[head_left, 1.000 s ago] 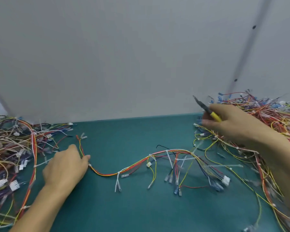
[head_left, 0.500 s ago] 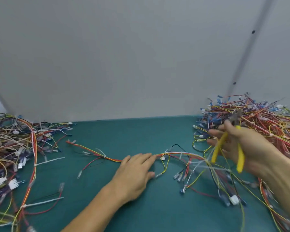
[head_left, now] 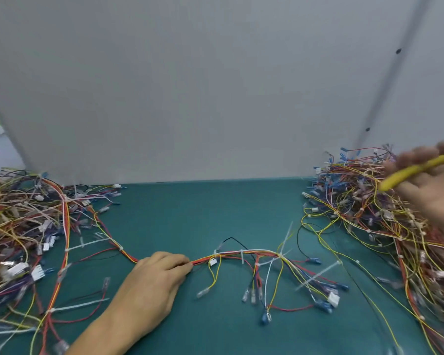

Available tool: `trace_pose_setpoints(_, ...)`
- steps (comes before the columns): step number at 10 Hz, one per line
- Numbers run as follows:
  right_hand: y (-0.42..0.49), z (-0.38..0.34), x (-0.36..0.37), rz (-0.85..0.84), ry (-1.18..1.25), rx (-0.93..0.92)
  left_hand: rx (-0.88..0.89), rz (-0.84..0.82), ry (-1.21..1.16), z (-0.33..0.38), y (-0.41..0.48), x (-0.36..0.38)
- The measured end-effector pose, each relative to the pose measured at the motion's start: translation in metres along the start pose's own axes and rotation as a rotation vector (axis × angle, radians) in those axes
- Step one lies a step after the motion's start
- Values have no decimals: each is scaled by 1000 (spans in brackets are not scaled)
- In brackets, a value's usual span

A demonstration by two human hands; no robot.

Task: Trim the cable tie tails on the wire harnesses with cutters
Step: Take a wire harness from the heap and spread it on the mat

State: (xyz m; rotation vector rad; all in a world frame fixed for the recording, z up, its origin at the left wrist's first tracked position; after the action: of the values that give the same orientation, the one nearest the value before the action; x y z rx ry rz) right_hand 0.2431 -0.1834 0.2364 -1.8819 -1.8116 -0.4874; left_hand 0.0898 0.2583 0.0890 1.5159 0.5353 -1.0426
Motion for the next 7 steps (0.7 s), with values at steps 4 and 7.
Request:
trace_pose_setpoints(4,-92,130,24,-168,-2042,-240,-73,-6,-24,4,-4,-5)
trace_pose_setpoints(7,-23,105,134,-94,-2348,-1146,-64,-28,-14,4,-5,-5)
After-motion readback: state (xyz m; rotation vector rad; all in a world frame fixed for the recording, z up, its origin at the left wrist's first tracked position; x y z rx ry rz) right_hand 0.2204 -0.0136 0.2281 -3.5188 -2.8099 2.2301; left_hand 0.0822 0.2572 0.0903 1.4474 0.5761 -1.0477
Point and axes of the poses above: each hand's wrist, its own y-axis towards the middle knuckle, its own x-axis out of the palm, z = x × y, the point moved 1 cm from there along y, towards the middle knuckle, and after that the axes turned 9 degrees about z, right-handed, at the moved point
